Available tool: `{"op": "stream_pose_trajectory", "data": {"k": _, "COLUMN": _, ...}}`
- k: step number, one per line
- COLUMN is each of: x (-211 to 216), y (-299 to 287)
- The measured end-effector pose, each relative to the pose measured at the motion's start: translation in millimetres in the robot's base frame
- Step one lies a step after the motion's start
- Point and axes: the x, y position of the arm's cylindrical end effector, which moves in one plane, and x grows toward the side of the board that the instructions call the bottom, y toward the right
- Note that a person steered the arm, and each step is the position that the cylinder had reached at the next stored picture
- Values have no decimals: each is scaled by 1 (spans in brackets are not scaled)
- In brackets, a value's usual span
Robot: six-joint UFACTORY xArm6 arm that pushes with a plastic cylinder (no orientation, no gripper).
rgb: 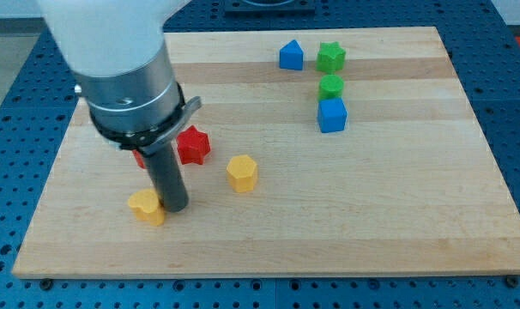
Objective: Move the yellow hexagon towards the yellow heart
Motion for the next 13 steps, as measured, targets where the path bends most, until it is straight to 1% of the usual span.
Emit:
{"op": "stream_pose_trajectory", "data": {"k": 2, "x": 14, "y": -43}}
{"op": "stream_pose_trajectory", "data": {"k": 3, "x": 15, "y": -51}}
{"op": "stream_pose_trajectory", "data": {"k": 4, "x": 15, "y": -5}}
{"op": "stream_pose_trajectory", "data": {"k": 6, "x": 14, "y": 115}}
{"op": "stream_pose_trajectory", "data": {"k": 7, "x": 4, "y": 139}}
{"op": "stream_pose_trajectory", "data": {"k": 9, "x": -46, "y": 140}}
{"op": "stream_pose_trajectory", "data": {"k": 12, "x": -49, "y": 89}}
{"op": "stream_pose_trajectory", "data": {"k": 13, "x": -40, "y": 71}}
